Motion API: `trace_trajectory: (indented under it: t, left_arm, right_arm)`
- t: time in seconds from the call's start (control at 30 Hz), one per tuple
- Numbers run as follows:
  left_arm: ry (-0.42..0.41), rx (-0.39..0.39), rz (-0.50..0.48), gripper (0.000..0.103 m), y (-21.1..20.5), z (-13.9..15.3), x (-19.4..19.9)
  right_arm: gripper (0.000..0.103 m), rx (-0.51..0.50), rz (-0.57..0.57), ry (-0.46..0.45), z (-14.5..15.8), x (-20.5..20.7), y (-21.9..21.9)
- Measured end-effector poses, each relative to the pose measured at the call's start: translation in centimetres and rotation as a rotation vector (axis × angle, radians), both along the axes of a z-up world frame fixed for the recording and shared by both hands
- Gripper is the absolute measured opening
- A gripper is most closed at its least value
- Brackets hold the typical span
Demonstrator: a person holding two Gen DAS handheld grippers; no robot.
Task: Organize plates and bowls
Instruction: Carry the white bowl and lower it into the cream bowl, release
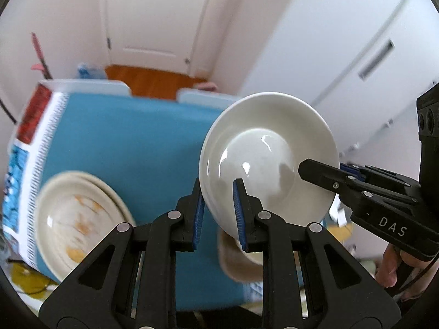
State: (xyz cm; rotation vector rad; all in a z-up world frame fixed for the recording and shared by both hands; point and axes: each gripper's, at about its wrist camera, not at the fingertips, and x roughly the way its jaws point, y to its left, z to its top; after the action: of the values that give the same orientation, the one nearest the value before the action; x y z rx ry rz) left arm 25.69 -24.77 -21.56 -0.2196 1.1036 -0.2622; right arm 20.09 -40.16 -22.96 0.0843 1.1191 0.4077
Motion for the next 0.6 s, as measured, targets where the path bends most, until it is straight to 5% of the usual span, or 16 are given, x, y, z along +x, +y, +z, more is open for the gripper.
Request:
trace_trajectory:
  t: [0.6]
  left_arm:
    - [0.128,0.159,-0.184,0.018,-6.4,-6.8,-2.7]
  right_arm:
    - [0.017,-0.009,-0.146,0.138,-7.6,-5.1,-5.8]
